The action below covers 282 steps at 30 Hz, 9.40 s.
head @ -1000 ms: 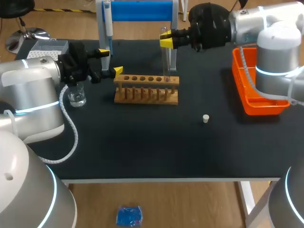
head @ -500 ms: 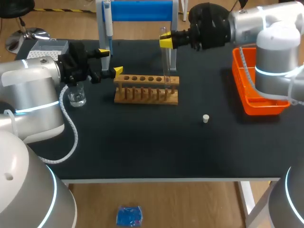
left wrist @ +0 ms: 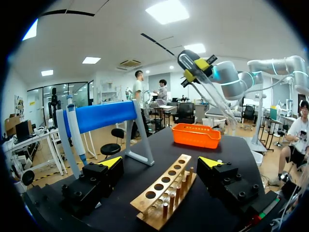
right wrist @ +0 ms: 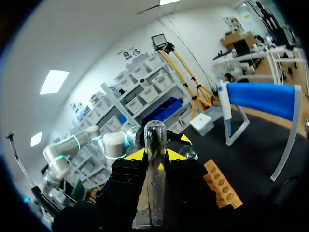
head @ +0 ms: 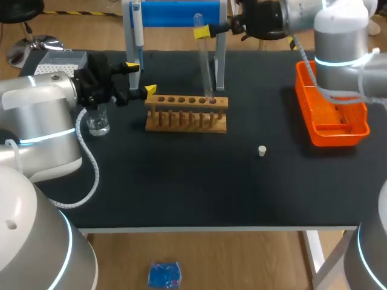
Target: Invert the test tube, pick up the pipette, mount the tip to pipette, aspirate from beaker and dispense into the tube, eject the tip, return the pipette, and cap with the stopper.
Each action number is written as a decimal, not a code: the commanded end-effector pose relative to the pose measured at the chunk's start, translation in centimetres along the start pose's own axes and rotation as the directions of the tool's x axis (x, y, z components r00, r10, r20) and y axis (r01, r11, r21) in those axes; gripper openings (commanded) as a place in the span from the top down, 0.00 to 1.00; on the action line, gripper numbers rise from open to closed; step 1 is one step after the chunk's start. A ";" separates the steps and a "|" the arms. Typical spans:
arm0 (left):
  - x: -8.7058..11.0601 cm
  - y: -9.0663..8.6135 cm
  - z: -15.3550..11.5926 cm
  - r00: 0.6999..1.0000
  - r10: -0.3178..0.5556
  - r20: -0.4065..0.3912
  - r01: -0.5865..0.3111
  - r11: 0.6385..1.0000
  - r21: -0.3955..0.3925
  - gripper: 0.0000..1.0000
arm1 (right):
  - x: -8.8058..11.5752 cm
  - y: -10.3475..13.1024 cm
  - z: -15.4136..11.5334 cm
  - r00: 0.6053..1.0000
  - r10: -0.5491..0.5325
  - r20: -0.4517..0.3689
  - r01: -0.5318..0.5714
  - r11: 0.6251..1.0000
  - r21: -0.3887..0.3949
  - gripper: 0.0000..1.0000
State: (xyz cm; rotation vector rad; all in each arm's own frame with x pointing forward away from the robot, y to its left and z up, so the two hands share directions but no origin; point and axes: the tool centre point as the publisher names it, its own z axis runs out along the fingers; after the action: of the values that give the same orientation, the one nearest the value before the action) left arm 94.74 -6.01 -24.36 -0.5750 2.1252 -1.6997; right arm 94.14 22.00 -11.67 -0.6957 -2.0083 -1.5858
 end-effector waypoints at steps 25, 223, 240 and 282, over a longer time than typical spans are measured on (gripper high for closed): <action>0.1 0.0 0.1 1.000 0.001 0.005 -0.001 1.000 0.000 0.00 | -2.1 -1.8 -0.6 0.723 0.678 -0.133 -0.690 0.715 -0.110 1.00; 17.1 -11.3 9.0 -0.047 0.985 0.165 -0.875 -0.120 0.470 1.00 | -3.2 -3.2 -1.9 0.700 0.671 -0.246 -0.681 0.731 0.055 0.00; 17.1 -11.3 9.0 -0.047 0.985 0.165 -0.875 -0.120 0.470 1.00 | -3.2 -3.2 -1.9 0.700 0.671 -0.246 -0.681 0.731 0.055 0.00; 17.1 -11.3 9.0 -0.047 0.985 0.165 -0.875 -0.120 0.470 1.00 | -4.8 -7.6 -11.1 0.914 -0.400 -0.074 0.397 0.916 -0.052 0.00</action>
State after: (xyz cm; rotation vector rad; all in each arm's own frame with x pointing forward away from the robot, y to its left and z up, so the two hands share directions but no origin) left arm 85.82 -24.61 -15.61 1.2523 1.2608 -1.1137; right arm 94.27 9.26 -18.36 -0.2183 -2.1354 -1.8281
